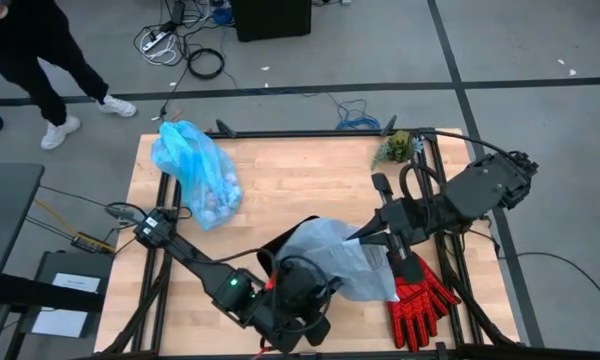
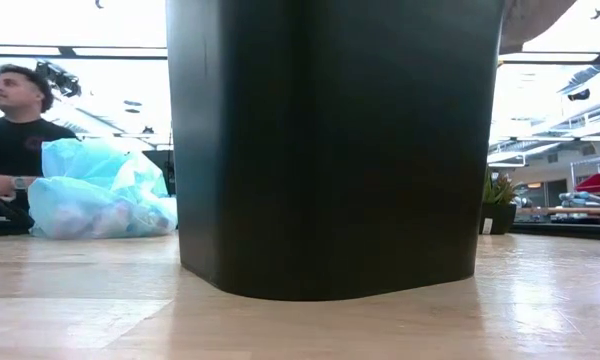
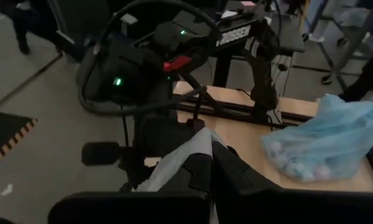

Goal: Place trash/remove bag and relplace
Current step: Put the gray trash bag into the trash bin

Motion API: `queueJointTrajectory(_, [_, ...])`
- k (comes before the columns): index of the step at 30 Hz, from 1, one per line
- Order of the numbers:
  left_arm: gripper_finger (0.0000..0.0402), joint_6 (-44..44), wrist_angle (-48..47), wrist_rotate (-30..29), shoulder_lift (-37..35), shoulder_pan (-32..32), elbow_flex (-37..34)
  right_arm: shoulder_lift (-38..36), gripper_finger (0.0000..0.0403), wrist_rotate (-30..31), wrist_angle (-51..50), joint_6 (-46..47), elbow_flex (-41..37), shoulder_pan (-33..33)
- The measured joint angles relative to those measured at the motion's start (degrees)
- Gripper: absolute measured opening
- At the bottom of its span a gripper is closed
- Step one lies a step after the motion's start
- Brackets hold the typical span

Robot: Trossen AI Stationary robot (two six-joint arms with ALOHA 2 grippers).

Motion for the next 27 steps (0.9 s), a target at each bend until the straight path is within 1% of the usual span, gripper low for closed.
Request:
queueJointTrajectory(4, [0.0195, 4.9, 3.7, -3.8, -0.2, -1.1, 0.0, 0.0, 0.0000, -2.4, 0.0, -1.1, 0.0, -0.7])
queueJointTrajectory(7, [0.0221, 7.1, 3.9, -5.6, -0.3, -2.0, 2.1, 0.1, 0.0000, -4.4, 0.0, -1.2, 0.0, -1.1])
queueJointTrajectory(9, [0.0232, 9.1, 3.5, -7.9, -0.3, -2.7, 4.3, 0.1, 0.0000, -5.2, 0.0, -1.4, 0.0, -1.2])
queueJointTrajectory(14, [0.0239, 10.7, -3.8, -16.8, -0.4, -4.6, 10.7, 0.1, 0.0000, -8.3, -0.3, -1.5, 0.0, -1.1])
queueJointTrajectory(16, [0.0239, 10.7, -4.9, -19.8, -1.1, -5.2, 11.2, 0.1, 0.0000, -9.9, -0.7, -1.9, 0.0, -1.1])
queueJointTrajectory(18, [0.0239, 10.6, -5.6, -21.6, -1.8, -5.6, 10.8, 0.2, 0.0000, -10.9, -0.7, -2.5, 0.0, -1.1])
queueJointTrajectory(22, [0.0239, 10.8, -5.5, -22.2, -2.3, -5.3, 10.8, 0.2, 0.0000, -12.1, -0.4, -4.2, 0.0, -1.1])
queueJointTrajectory(27, [0.0239, 11.3, -5.3, -22.2, -2.3, -4.3, 10.8, 0.2, 0.0000, -13.9, 3.3, -11.2, -3.0, -1.9])
